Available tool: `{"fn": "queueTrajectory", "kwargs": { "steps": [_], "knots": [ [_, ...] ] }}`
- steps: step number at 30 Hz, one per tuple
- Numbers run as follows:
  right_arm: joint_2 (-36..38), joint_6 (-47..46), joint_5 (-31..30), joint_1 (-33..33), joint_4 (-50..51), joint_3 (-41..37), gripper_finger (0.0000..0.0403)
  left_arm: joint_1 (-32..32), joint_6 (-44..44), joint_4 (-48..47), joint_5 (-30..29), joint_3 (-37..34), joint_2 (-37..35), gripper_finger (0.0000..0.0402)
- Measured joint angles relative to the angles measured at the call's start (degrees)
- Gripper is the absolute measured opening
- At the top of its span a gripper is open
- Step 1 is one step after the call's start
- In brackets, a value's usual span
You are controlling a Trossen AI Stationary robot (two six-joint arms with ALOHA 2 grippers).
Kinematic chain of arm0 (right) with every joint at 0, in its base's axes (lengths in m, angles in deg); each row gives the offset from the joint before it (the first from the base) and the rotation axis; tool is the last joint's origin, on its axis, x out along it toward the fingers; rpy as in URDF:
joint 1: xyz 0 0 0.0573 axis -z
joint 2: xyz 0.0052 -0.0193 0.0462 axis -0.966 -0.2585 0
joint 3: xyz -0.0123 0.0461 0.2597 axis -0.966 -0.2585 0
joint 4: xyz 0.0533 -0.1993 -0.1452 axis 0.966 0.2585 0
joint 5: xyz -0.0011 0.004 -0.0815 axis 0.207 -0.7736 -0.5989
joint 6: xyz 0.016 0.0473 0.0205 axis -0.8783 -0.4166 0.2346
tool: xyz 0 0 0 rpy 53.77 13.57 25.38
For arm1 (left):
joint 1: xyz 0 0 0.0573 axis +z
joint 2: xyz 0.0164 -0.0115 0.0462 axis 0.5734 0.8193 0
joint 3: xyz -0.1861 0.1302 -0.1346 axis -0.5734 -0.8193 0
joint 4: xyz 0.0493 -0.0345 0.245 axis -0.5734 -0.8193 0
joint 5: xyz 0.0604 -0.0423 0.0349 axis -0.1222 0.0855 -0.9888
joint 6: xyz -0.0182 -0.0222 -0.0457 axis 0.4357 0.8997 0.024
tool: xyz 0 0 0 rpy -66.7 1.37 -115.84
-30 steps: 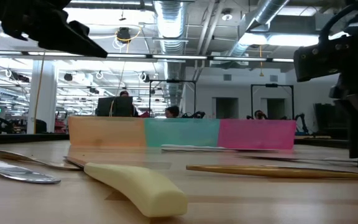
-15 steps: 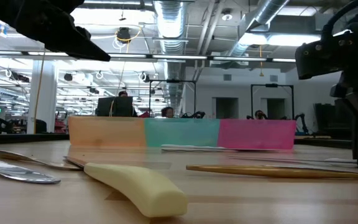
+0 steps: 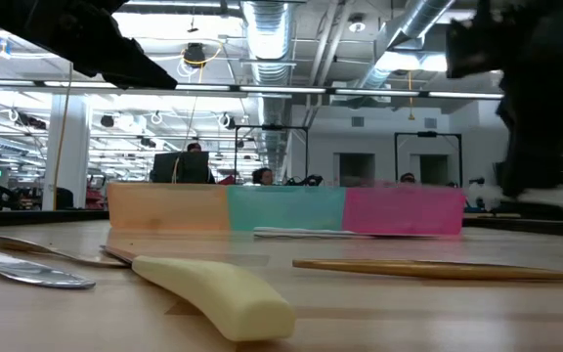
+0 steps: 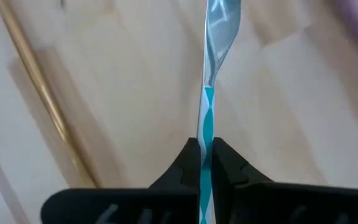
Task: Sort silverware by color (type)
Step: Put the blue patterned table knife into the red bin
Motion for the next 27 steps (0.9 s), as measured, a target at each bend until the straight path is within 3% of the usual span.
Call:
{"fn": "queueTrajectory", "kwargs": {
  "steps": [12, 27],
  "knots": [
    [8.1, 4.4, -5.3, 13.6, 0.0, 0.1, 0.0019, 0.0, 4.0, 0.2, -1.8, 0.0, 0.0, 0.019],
    [13.4, 32.0, -4.0, 39.4, -1.0, 0.2, 0.0019, 0.0, 6.9, 0.2, -4.9, 0.0, 0.0, 0.019]
  ]
}}
